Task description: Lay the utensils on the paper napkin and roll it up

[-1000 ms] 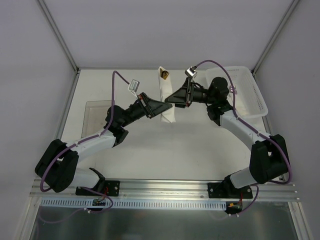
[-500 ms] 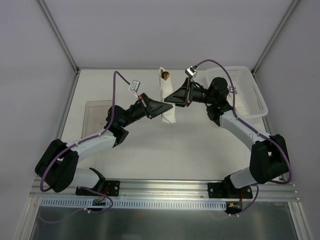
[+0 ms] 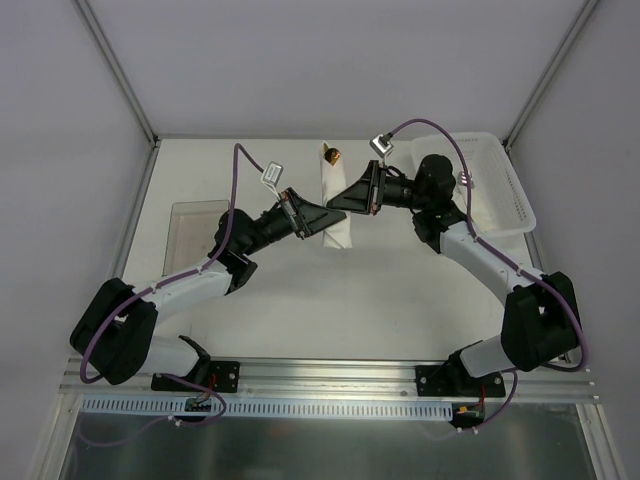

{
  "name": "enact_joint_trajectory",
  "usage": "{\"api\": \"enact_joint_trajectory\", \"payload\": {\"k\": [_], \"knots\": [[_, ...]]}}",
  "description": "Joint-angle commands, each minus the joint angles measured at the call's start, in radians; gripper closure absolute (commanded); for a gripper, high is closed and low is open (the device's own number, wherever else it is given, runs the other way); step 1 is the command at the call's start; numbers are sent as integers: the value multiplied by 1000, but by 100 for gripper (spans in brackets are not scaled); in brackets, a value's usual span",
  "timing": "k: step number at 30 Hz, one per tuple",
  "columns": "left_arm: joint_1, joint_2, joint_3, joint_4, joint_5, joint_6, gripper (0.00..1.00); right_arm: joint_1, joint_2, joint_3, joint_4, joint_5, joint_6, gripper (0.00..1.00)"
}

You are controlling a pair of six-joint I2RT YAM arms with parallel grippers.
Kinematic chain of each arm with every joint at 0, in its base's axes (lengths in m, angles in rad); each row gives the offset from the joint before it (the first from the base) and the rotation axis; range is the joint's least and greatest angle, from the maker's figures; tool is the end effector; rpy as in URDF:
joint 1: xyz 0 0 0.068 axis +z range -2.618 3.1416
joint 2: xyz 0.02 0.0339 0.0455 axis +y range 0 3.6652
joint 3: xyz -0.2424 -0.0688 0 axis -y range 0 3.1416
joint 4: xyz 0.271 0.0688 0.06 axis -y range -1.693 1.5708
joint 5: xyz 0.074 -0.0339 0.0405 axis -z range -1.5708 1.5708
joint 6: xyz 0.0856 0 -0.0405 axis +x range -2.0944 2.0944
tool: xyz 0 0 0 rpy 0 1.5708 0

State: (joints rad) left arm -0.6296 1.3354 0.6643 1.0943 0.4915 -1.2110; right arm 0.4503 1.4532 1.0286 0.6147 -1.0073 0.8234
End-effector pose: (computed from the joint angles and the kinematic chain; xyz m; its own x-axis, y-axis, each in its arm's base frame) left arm 0.2585 -0.2383 0.2891 -0.6945 -0.5149 -0.5024 0.6159 -0.0647 -0.7852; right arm 0.3113 0.2309 0.3199 -0.6031 0.1436 -0.7847 -0.7908 0.0210 0.6117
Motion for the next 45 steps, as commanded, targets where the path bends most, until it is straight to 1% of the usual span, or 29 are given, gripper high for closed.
{"api": "enact_joint_trajectory", "payload": {"k": [1,2,3,6,7,9,10,12,15,20,25,27,30,33,34,35,36,37,38,39,40,41,42,43,44,45], "knots": [[-18,-48,31,102,1,44,99,22,-13,33,-40,-43,-23,100],[-18,-65,32,83,2,65,96,19,-11,36,-40,-47,-21,100],[-19,-74,32,32,4,79,87,18,-10,40,-40,-54,-20,100],[-16,-134,32,-74,-7,152,73,7,-16,45,-38,-63,-20,100],[-16,-151,32,-149,-16,171,63,2,-19,50,-36,-68,-18,100],[-16,-200,29,-220,-31,228,57,-1,-25,54,-33,-76,-20,100],[-16,-218,23,-284,-42,243,52,-5,-28,57,-33,-77,-18,100],[-5,-257,14,-321,-53,271,49,-9,-31,62,-30,-83,-17,100],[14,-292,0,-373,-51,280,45,-16,-33,62,-32,-88,-17,100],[56,-338,-26,-419,-30,283,44,-28,-33,56,-32,-105,-27,100],[100,-357,-31,-436,8,286,49,-33,-39,42,-35,-129,-41,100],[107,-357,-23,-442,18,292,49,-35,-37,37,-41,-137,-50,100],[111,-351,7,-499,30,324,49,-53,-37,33,-75,-180,-75,100],[111,-312,81,-626,87,395,48,-99,-56,83,-374,-198,-310,100],[111,-297,122,-658,103,410,47,-126,-60,112,-669,-188,-559,100],[111,-285,139,-710,120,436,47,-139,-63,187,-828,-174,-692,100],[110,-259,155,-729,145,447,47,-148,-60,224,-960,-157,-805,100],[111,-248,178,-744,153,455,47,-175,-45,258,-1177,-133,-913,100],[111,-230,188,-773,157,471,44,-194,-36,312,-1266,-122,-1069,100],[110,-220,199,-792,163,482,41,-212,-22,338,-1347,-108,-1145,100],[111,-210,228,-813,171,496,38,-254,-7,368,-1524,-78,-1232,100],[111,-202,241,-833,171,520,36,-280,30,398,-1599,-59,-1315,100],[111,-188,251,-867,170,531,29,-304,45,445,-1656,-41,-1436,100],[110,-180,267,-879,170,550,25,-362,62,471,-1764,-5,-1496,100],[111,-177,274,-892,173,557,15,-393,100,497,-1811,15,-1547,100],[111,-165,282,-905,174,565,9,-424,125,555,-1852,38,-1651,100]]}}
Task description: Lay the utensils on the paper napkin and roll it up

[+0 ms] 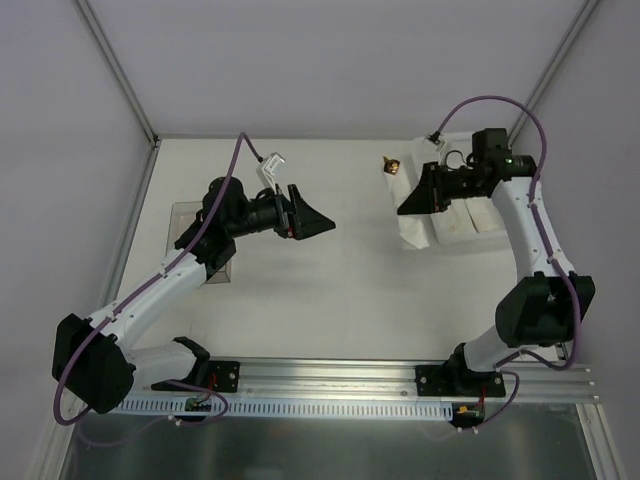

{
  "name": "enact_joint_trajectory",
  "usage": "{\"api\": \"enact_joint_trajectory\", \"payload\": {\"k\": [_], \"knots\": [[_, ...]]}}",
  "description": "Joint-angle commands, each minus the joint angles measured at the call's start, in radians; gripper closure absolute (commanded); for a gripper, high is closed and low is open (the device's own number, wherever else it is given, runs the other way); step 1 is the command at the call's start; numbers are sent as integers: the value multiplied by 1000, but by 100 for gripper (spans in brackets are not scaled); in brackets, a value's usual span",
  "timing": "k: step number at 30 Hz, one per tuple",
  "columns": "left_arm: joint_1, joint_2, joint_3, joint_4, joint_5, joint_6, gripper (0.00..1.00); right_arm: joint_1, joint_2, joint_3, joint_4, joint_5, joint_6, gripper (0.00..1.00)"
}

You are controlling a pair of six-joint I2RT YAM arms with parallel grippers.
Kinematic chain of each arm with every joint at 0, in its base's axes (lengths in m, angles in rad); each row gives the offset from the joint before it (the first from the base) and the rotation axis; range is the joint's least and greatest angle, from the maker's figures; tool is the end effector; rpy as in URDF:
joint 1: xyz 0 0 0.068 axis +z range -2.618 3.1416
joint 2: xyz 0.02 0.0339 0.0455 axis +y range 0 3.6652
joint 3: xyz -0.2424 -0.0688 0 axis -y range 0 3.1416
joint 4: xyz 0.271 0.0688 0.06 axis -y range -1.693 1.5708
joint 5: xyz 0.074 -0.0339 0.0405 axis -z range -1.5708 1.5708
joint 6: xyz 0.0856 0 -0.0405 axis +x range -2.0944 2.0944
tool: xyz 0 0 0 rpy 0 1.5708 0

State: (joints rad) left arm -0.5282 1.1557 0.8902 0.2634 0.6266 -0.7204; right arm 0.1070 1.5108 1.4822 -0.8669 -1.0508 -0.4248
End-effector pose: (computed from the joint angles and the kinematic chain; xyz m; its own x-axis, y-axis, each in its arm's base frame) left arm 0.2708 -0.2161 0.3218 -0.6048 -0.2658 -0.7507 0.6862 0.3044 -0.6606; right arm 0.3410 0.1113 0.3167 -0.4629 -0.2557 -0.8487 -0.8596 0.3630 0.3595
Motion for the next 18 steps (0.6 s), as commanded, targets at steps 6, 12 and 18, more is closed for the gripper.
{"api": "enact_joint_trajectory", "payload": {"k": [6,12,18], "knots": [[7,27,47,-98,48,87,1,-348,312,367,-570,186,-603,100],[7,12,13,-96,35,98,1,-492,520,710,-603,221,-644,100],[5,6,3,-101,19,104,1,-504,618,764,-479,273,-643,100]]}}
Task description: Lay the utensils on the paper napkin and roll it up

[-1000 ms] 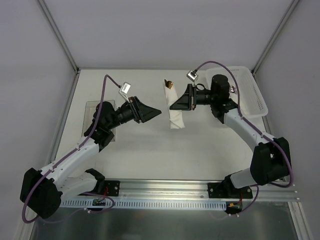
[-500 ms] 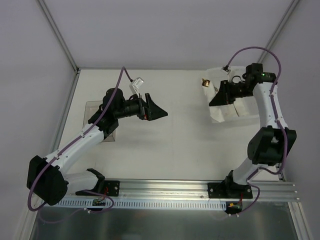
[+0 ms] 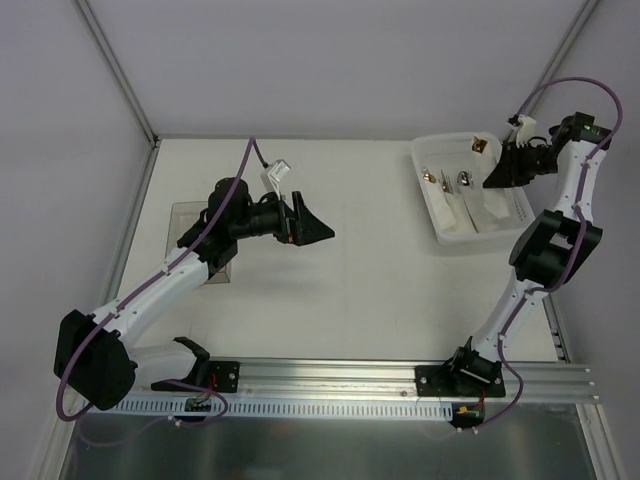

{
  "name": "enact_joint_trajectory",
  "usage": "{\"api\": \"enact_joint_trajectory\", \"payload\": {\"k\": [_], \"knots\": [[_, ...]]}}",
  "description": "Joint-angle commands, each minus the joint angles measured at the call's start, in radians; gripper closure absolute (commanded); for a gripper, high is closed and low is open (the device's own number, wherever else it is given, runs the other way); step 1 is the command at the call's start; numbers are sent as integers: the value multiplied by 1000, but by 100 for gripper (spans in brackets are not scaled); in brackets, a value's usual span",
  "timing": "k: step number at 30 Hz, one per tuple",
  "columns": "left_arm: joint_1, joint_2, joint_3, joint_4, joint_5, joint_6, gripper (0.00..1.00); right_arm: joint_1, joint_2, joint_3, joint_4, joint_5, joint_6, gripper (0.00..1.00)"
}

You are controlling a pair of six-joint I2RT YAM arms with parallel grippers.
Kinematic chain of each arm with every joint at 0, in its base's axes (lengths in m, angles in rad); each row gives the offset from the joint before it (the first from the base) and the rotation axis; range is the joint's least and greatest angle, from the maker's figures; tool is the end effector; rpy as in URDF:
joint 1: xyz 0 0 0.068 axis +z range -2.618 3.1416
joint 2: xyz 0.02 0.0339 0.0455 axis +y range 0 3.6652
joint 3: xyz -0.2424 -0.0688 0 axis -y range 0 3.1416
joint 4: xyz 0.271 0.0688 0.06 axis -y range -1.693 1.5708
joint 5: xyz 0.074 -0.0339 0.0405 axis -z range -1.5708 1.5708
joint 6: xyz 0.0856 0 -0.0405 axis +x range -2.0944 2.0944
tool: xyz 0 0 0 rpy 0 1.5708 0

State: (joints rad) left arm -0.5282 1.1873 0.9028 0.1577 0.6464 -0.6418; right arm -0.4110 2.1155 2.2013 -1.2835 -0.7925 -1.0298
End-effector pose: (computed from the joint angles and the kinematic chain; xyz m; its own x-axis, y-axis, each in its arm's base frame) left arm 0.2741 -0.2196 0.3018 -0.6373 -0.1814 -0.7490 0.6702 0.3492 -0.6548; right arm 0.4454 -0.1276 0.2790 -0.4761 -0.4490 -0.7561 -0.7098 0.7038 0.0291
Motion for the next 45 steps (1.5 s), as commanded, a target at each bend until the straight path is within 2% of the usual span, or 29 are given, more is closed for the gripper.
{"api": "enact_joint_trajectory", "payload": {"k": [1,3,7,14,18,22,26,45], "knots": [[7,-29,-13,5,-5,25,1,11,21,44,-22,15,-33,100],[5,-31,-21,3,-13,24,1,12,49,47,13,24,-7,100],[5,-32,-33,3,-22,22,1,26,95,72,111,163,20,100],[7,-26,-45,5,-34,19,1,26,161,71,139,217,-7,100],[5,-31,-51,5,-39,22,1,18,173,64,217,242,54,100],[5,-31,-61,5,-47,21,1,37,189,54,279,369,36,100],[5,-32,-68,5,-53,22,1,46,225,74,280,433,5,100],[7,-18,-87,3,-74,28,1,61,369,121,303,481,23,100]]}}
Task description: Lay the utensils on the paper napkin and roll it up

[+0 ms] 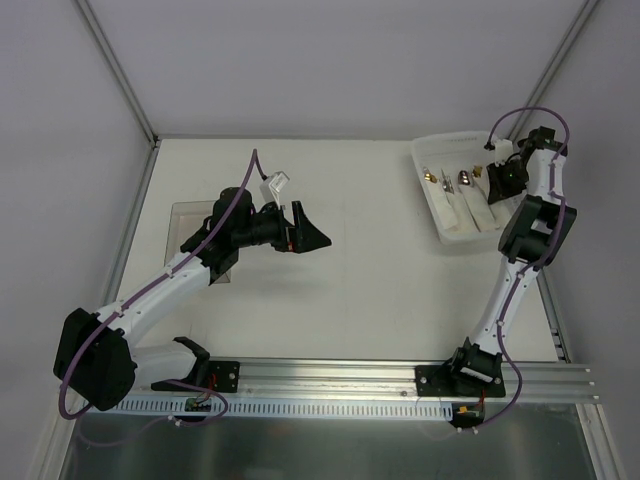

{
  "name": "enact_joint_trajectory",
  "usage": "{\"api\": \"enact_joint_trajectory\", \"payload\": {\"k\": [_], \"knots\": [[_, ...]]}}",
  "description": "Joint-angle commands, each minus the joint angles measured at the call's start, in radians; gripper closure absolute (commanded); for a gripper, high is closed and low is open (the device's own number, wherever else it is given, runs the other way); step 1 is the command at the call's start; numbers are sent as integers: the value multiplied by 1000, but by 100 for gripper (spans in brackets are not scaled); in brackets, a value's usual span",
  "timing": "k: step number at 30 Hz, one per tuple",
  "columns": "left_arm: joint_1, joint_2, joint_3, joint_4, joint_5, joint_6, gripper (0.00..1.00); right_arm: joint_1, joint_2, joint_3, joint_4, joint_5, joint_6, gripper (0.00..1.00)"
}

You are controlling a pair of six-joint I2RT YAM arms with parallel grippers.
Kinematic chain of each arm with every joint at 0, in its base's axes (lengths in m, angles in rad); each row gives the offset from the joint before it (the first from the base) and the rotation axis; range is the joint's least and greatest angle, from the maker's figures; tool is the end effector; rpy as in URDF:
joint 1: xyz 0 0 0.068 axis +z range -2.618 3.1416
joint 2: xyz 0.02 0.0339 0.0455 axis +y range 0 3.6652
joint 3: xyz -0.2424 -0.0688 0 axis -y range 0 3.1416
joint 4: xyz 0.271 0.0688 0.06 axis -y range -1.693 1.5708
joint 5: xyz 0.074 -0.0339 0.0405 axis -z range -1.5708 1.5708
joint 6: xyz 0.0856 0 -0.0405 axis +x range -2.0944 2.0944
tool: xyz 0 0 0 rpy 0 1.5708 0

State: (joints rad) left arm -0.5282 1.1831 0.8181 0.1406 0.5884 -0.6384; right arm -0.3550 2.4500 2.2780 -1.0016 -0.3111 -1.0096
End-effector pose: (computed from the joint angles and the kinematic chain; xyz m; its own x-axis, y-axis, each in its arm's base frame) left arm 0.2736 -0.2147 0.2649 -0.6827 -0.1756 -0.7093 0.5974 0.4248 -0.6802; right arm 0.5193 -0.1646 0.1374 -0.6463 -0.6200 -0.4448 -0.6150 0.7683 -0.1773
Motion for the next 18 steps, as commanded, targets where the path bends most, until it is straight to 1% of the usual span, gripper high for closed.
{"api": "enact_joint_trajectory", "payload": {"k": [1,5,11,15,18], "knots": [[5,-13,-2,22,-18,26,1,5,38,46,21,-3,5,100],[7,-5,1,22,-18,29,1,5,72,98,-35,-34,17,100],[8,9,9,22,-10,29,1,5,69,97,-112,-121,37,100],[8,13,15,21,-2,26,1,7,47,48,-138,-140,45,100],[8,10,13,21,-2,22,1,7,34,19,-173,-137,20,100]]}}
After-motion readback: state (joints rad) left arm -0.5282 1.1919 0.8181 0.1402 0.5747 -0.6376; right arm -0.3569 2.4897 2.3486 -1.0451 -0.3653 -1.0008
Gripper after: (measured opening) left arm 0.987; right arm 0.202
